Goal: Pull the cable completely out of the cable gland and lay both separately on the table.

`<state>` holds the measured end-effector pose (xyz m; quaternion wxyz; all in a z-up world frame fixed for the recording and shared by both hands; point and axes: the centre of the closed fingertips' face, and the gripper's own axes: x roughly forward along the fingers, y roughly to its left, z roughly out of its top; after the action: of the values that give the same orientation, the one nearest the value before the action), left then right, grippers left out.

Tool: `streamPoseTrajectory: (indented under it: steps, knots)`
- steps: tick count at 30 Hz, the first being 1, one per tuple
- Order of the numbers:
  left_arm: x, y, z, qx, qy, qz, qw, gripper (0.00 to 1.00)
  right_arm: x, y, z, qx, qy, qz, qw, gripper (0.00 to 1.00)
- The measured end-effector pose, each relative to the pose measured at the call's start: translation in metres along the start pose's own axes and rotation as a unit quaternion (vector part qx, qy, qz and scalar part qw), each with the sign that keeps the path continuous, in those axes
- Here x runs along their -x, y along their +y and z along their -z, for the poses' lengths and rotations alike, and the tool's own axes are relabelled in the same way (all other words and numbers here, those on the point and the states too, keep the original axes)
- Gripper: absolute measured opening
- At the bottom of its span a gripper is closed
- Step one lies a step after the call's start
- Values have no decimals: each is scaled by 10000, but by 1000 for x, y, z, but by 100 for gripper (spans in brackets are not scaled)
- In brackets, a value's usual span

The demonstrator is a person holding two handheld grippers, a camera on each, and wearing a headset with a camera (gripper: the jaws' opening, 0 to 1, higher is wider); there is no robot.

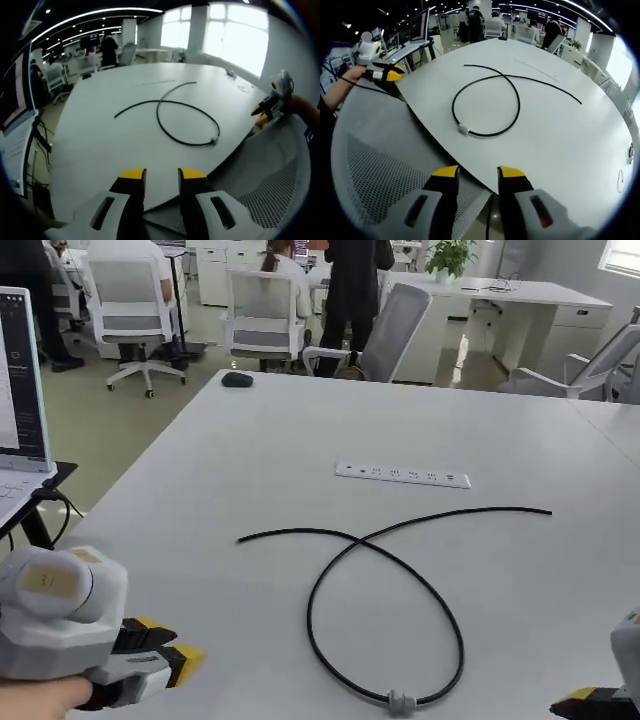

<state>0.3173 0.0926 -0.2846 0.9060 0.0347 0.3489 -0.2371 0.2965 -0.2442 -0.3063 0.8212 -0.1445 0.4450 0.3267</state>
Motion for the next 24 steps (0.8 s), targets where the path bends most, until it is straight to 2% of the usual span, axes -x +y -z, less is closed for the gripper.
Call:
streamPoseTrajectory:
  steps: [6,12,19,20,21,22,24]
  knots:
    - [4,-1,9,183,50,119,9997,27,4,-3,-2,-140,-100,55,9998,31]
    - [2,-7,15,89,141,246,9996,28,3,-5,-2,-154,-69,37,9999,31]
    - [2,-19,8,-57,126,400,9991,27,2,2,-1,-105,-9,-79,9999,32]
    - [2,-21,7,-37,100,445,9990,27,2,3,-1,-108,-17,-96,9999,32]
    - [3,-27,3,92,-12,592,9982,27,3,5,-2,-133,-39,-129,9998,32]
    - [4,-31,-3,178,-168,699,9973,26,5,11,-5,-307,-156,-281,9990,33]
    - [7,-35,-5,69,-146,709,9974,26,9,18,-14,-516,-352,-436,9971,33]
